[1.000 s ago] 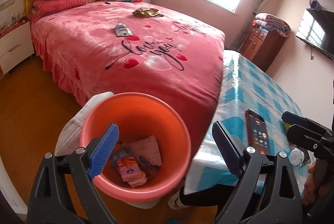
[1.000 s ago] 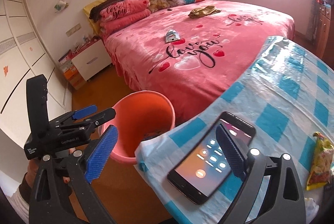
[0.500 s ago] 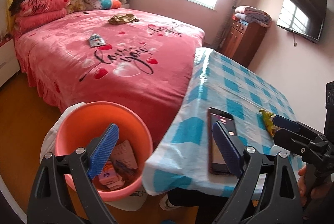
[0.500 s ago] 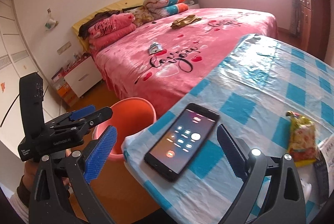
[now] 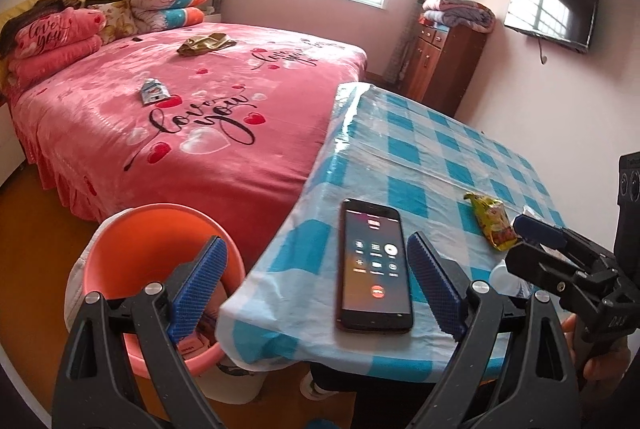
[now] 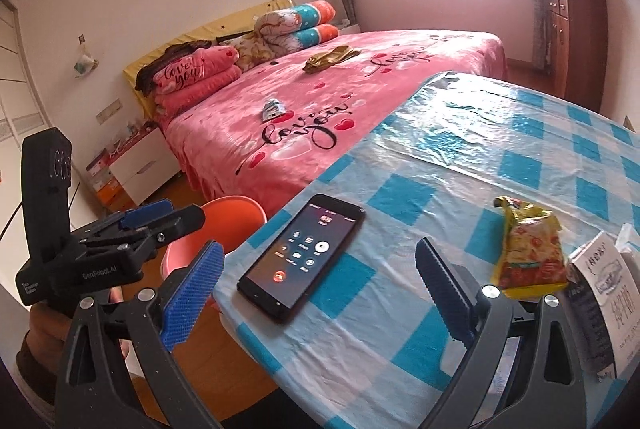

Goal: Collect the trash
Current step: 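Move both open tools back over the remaining trash on the table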

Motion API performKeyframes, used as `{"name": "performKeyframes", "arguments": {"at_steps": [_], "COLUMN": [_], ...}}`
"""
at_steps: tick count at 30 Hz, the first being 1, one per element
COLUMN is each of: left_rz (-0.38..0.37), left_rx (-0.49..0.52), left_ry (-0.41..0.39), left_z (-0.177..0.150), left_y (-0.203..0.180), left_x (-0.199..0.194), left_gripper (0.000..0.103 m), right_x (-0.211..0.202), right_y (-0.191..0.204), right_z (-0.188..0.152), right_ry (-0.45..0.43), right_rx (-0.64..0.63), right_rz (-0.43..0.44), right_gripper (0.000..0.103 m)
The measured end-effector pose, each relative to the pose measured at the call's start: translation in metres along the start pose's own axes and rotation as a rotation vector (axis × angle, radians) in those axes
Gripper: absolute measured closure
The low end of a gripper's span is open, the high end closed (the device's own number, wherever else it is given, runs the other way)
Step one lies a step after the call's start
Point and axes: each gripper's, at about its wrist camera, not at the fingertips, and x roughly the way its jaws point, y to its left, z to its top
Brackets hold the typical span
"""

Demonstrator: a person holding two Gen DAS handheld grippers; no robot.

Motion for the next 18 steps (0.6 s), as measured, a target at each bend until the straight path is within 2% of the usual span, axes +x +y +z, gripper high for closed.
{"name": "performKeyframes", "arguments": {"at_steps": [6,18], "left_rz": [-0.022,-0.086], "left_rx": [0.029,0.143], "left_ry": [0.026,0.104], "left_z": [-0.005,-0.023], "left_y": [-0.022,-0.085], "left_x": [0.005,0.021], "left_gripper": [0.011,0.011], "right_x": [-0.014,-0.045], "right_y": [-0.018,-0.083], "right_z": [-0.006,-0.013], "right_ry": [-0.025,-0.098], "right_rx": [0.017,0.113], "right_rz": [-0.031,-0.137], "right_gripper": [0.008,0.008]}}
